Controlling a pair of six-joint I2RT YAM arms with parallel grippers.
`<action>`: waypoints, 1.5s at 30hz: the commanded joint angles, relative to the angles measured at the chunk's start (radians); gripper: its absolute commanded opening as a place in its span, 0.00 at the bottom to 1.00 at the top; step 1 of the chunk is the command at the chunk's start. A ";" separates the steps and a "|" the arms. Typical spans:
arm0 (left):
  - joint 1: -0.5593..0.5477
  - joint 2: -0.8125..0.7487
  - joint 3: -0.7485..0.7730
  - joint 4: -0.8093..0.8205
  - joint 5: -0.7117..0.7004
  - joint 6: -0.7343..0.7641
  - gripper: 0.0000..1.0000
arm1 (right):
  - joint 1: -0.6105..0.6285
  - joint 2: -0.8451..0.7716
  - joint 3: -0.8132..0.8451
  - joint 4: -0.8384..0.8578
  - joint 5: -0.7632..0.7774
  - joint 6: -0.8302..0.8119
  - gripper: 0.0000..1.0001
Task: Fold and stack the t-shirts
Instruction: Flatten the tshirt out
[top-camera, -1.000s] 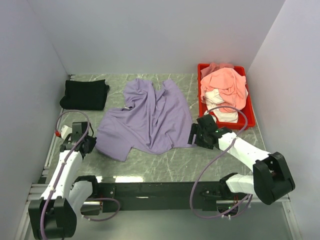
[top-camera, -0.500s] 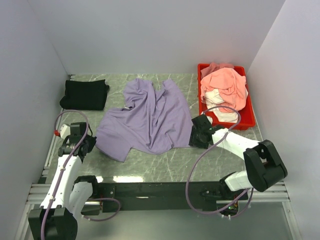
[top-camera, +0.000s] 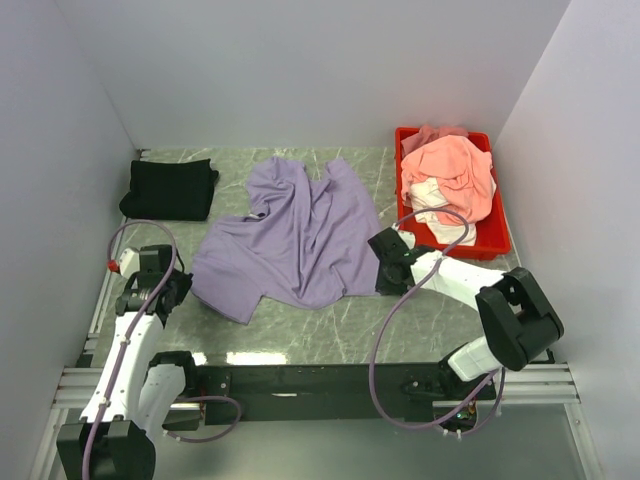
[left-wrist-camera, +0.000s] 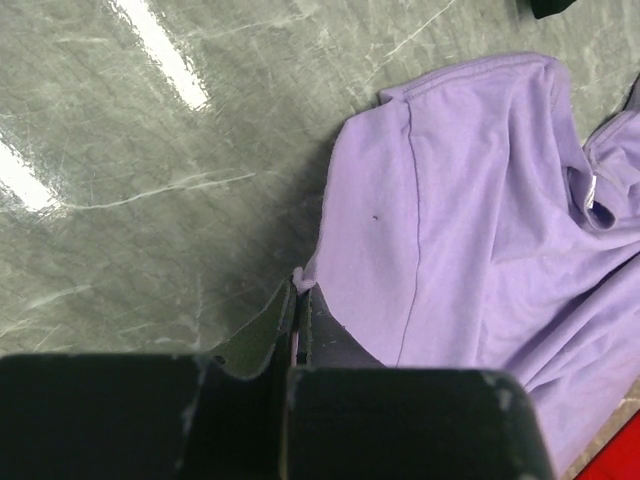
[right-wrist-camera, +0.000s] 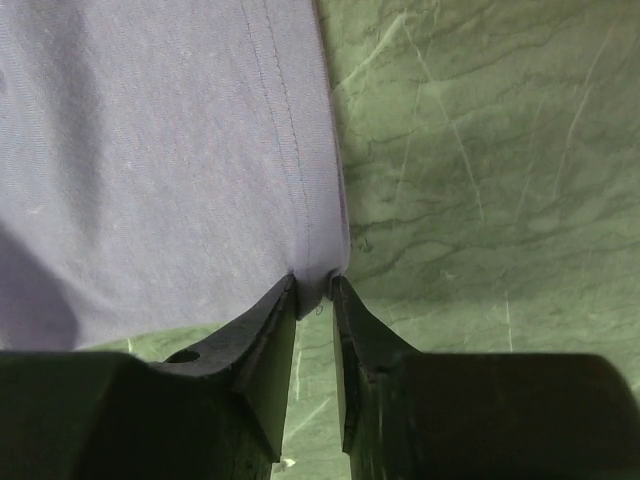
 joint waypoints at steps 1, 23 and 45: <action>0.004 -0.023 0.014 0.017 -0.006 0.015 0.01 | 0.027 0.022 0.023 -0.049 0.049 0.039 0.28; 0.004 -0.069 0.434 0.127 0.010 0.003 0.01 | -0.021 -0.362 0.429 -0.139 0.334 -0.152 0.00; 0.002 0.005 1.362 0.259 -0.127 0.293 0.01 | -0.034 -0.586 1.179 -0.260 0.080 -0.361 0.00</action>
